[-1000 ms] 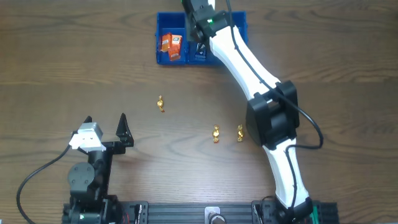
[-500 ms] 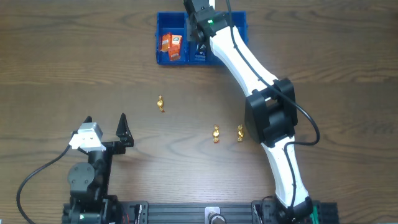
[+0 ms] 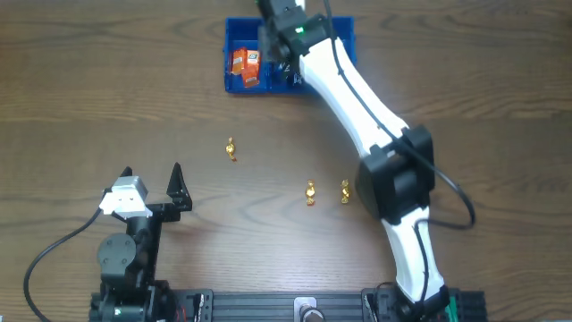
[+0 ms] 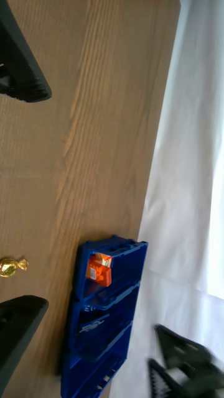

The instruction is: Sort Candies Into Trays

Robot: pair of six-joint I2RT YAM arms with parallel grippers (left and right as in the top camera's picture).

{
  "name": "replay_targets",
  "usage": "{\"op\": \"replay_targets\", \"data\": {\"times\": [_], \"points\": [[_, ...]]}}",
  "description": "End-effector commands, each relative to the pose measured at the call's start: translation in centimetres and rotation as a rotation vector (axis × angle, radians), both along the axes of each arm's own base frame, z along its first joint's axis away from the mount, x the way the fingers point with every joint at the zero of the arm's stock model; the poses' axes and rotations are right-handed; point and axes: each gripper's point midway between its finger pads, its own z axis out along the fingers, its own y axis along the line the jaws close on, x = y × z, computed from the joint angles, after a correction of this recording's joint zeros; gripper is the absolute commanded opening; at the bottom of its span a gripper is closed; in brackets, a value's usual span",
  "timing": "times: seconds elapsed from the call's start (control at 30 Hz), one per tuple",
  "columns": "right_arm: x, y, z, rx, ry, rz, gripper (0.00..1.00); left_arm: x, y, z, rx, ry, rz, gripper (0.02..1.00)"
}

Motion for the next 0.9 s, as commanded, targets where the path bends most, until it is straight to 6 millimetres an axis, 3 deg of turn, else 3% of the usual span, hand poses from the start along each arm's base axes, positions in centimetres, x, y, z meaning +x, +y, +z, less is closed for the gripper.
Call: {"op": "replay_targets", "data": {"times": [0.03,0.13,0.23,0.4,0.5,0.63,0.9], "points": [[-6.6,6.1,2.7,0.006,0.016,0.124,0.691,-0.1,0.3,-1.8,0.010,0.052,0.012,0.998],[-10.1,7.7,-1.3,-0.032,0.127,0.123,0.691,-0.1,0.3,-1.8,0.010,0.052,0.012,0.998],[-12.6,8.0,-6.0,-0.063,0.225,0.082,0.693,-0.1,0.3,-1.8,0.010,0.052,0.012,0.998],[-15.0,9.4,-12.5,-0.095,0.356,0.121,0.693,-0.1,0.3,-1.8,0.010,0.052,0.012,0.998],[-16.0,10.0,-15.0,-0.114,0.390,0.107,0.689,-0.1,0.3,-1.8,0.010,0.052,0.012,0.998],[-16.4,10.6,-16.9,-0.113,0.411,0.101,0.673,-0.1,0.3,-1.8,0.010,0.052,0.012,0.998],[-16.4,11.1,-17.3,-0.097,0.412,0.094,0.599,-0.1,0.3,-1.8,0.010,0.052,0.012,0.996]]}}
